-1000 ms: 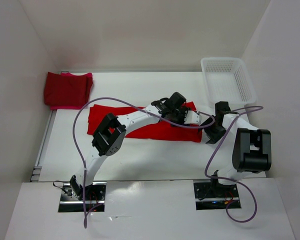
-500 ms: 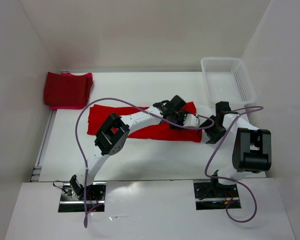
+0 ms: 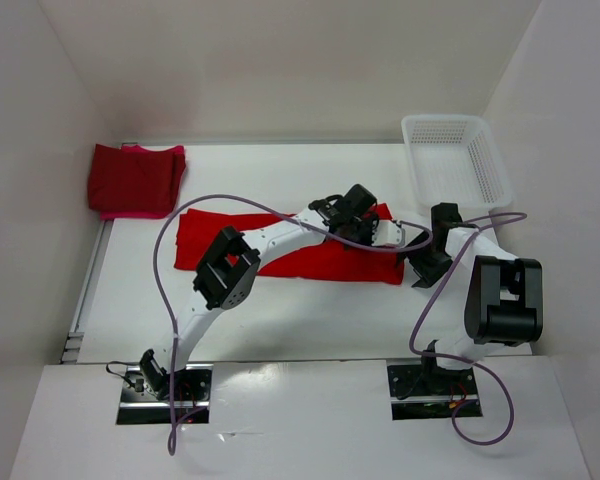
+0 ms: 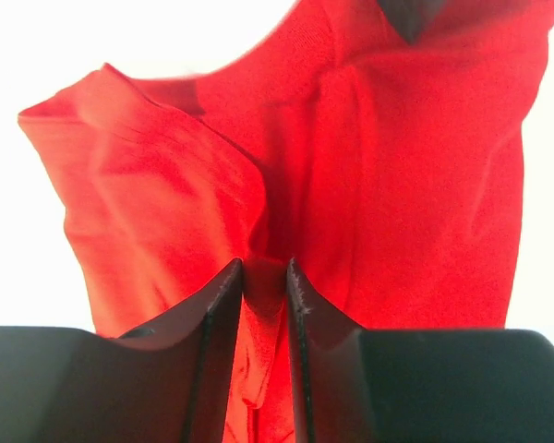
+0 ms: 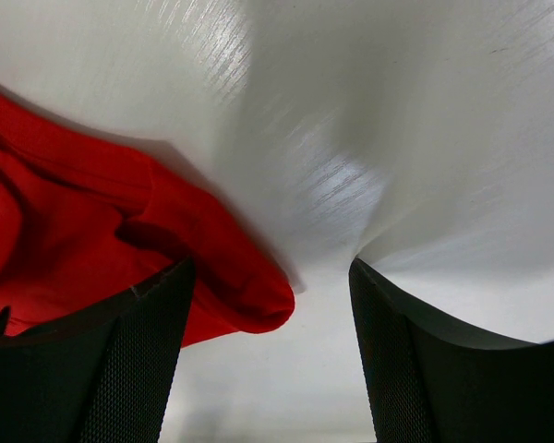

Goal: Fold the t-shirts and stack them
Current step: Fold the other side of the tshirt into a rectangle

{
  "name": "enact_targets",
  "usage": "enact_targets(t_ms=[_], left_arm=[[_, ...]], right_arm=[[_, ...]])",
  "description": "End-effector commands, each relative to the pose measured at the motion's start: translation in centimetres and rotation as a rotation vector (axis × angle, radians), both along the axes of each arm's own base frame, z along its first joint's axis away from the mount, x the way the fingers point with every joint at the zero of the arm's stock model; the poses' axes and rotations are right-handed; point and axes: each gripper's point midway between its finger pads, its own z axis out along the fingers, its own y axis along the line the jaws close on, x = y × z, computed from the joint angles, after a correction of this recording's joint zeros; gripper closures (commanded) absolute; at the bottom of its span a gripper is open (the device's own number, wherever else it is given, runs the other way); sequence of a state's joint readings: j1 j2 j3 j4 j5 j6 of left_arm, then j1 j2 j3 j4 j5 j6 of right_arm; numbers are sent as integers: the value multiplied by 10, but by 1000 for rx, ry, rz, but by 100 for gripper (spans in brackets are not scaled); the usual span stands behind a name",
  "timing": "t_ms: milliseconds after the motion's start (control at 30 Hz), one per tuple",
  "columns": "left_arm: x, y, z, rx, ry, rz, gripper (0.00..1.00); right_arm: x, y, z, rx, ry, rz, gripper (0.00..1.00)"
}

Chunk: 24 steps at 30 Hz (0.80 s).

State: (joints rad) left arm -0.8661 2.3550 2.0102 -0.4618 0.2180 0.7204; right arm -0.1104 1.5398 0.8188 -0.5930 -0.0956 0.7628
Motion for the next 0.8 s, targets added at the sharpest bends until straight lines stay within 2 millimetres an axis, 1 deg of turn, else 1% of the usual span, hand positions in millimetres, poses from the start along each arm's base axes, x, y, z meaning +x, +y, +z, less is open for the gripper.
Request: enact_targets(t_ms=[0, 67, 100, 167, 200, 233, 267, 333, 367, 400, 500, 533, 567, 600, 633, 667, 700, 733, 767], left_arm=[[3, -9, 21, -56, 16, 15, 66], [3, -9, 21, -56, 16, 15, 66], [4, -10, 22, -63, 10, 15, 69], [5, -8, 18, -57, 7, 21, 85], [7, -10, 20, -65, 0, 21, 94], [7, -7, 16, -51, -2, 30, 98], [7, -7, 16, -51, -2, 30, 100], [14, -1, 16, -64, 17, 45, 100], [9, 1, 11, -56, 36, 37, 100], [14, 4, 11, -56, 36, 46, 100], [11, 6, 7, -52, 57, 62, 100], [15, 9, 7, -58, 63, 68, 100], [15, 13, 13, -70, 82, 75, 100], [19, 13, 24, -94, 80, 83, 100], [22, 22, 33, -99, 88, 92, 100], [22, 24, 39, -111, 97, 88, 100], [24, 29, 44, -112, 95, 96, 100], [22, 37, 49, -111, 112, 98, 100], [18, 38, 58, -114, 109, 81, 100]], right_arm=[[7, -8, -2, -29, -24, 8, 27], [7, -8, -2, -29, -24, 8, 27], [7, -8, -2, -29, -24, 8, 27], [7, -8, -2, -29, -24, 8, 27], [7, -8, -2, -29, -24, 8, 27], [7, -8, -2, -29, -24, 8, 27], [7, -8, -2, -29, -24, 8, 27], [7, -8, -2, -29, -24, 8, 27], [7, -8, -2, -29, -24, 8, 27], [7, -8, -2, -29, -24, 8, 27], [7, -8, -2, -29, -24, 8, 27], [5, -7, -3, -28, -14, 8, 27], [9, -10, 0, -29, -24, -1, 27], [12, -11, 7, -31, -39, -2, 27], [11, -13, 11, -45, -47, -5, 27], [20, -17, 20, -67, -81, -2, 27], [21, -17, 25, -68, -91, -2, 27], [25, -20, 33, -88, -120, 5, 27], [29, -21, 39, -93, -131, 14, 27]])
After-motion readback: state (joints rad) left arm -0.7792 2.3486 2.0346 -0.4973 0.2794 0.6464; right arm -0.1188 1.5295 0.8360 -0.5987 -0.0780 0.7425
